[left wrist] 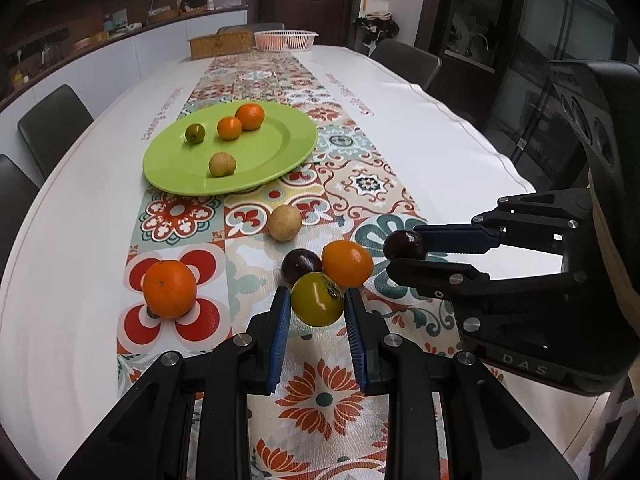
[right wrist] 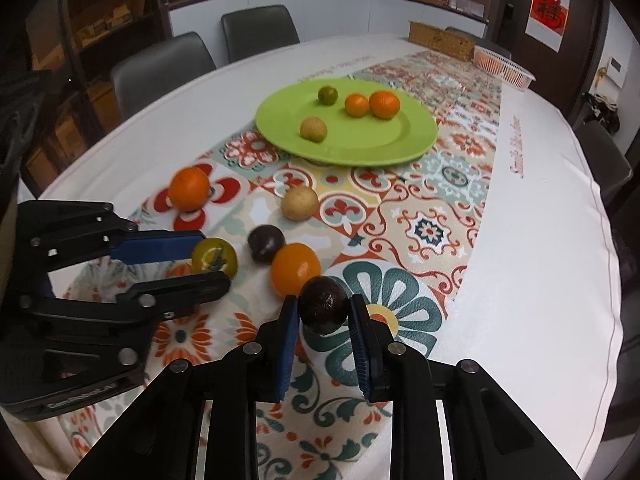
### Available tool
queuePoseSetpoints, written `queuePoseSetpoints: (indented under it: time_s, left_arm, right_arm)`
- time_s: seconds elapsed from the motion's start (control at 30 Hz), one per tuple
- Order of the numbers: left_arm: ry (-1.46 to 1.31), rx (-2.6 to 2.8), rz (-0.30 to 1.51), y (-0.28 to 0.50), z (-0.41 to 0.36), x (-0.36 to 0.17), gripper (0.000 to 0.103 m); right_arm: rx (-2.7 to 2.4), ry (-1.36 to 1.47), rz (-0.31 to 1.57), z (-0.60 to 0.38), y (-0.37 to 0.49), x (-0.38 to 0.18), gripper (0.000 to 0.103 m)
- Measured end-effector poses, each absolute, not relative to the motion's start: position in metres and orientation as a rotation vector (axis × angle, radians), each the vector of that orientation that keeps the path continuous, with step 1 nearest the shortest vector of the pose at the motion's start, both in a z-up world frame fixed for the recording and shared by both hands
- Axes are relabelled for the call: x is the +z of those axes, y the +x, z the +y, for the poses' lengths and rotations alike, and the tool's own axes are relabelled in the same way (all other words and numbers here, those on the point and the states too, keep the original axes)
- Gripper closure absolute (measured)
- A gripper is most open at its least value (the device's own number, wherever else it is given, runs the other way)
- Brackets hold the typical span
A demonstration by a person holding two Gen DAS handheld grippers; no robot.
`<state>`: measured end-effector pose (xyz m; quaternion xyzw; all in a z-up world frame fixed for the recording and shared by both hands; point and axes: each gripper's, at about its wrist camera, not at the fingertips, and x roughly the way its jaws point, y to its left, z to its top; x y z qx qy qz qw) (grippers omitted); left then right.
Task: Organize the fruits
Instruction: 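Grasp a yellow-green fruit with the left tool while the right tool grasps a dark plum, then lift and carry both held fruits over the green plate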
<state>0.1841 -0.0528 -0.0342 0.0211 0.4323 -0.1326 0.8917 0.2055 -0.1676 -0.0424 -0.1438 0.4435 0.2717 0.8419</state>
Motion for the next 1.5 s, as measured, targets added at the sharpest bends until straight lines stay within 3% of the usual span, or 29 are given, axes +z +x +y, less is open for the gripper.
queuePoseSetpoints:
  time_s: [0.87, 1.5]
  left_arm:
    - [0.074, -0.272, 0.758, 0.213, -0.007, 0.023, 0.075]
    - [0.042, -0.272, 0.853, 0.311, 0.029, -0.001, 0.075]
  right_arm:
    - [0.535, -0.158, 0.836, -0.144, 0.223, 0.014, 0.077]
    - [0.47, -0.157, 0.913, -0.108, 0.319, -0.008, 0.077]
